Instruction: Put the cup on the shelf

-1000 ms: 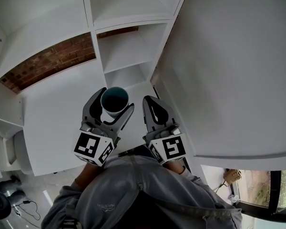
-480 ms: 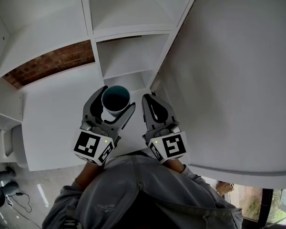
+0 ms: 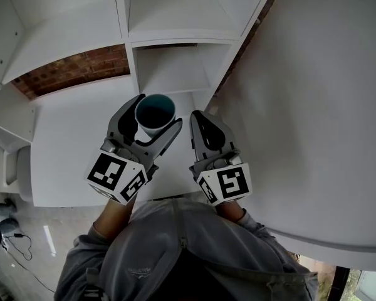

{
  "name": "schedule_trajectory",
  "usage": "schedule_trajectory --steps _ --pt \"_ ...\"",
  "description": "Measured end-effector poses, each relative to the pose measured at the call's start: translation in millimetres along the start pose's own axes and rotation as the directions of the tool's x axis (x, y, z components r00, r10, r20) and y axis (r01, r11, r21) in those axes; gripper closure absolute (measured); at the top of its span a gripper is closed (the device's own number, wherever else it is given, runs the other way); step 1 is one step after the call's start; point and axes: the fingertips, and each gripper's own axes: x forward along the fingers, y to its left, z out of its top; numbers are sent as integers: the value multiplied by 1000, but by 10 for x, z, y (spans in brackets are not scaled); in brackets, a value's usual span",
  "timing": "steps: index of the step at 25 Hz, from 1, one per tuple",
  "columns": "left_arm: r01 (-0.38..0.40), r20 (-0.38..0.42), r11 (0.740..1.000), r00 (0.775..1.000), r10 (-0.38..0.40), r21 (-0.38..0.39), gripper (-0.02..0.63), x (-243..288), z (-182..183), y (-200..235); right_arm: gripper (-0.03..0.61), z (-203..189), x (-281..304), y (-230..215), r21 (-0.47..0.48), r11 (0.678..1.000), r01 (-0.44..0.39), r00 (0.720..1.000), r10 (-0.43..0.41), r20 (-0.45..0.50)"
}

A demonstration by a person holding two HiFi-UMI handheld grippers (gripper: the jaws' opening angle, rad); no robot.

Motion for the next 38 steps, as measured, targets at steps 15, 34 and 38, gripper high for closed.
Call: schedule_trajectory --steps 15,34,38 --pt "3 75 998 997 -7 61 224 311 869 77 551 704 301 -148 -73 992 -99 986 108 124" --pt "-40 120 987 993 21 155 224 826 1637 291 551 1414 691 -325 -210 967 -144 966 183 180" --pt "-55 132 986 991 34 158 225 999 1808 389 551 1516 836 -498 -209 969 -134 968 174 183"
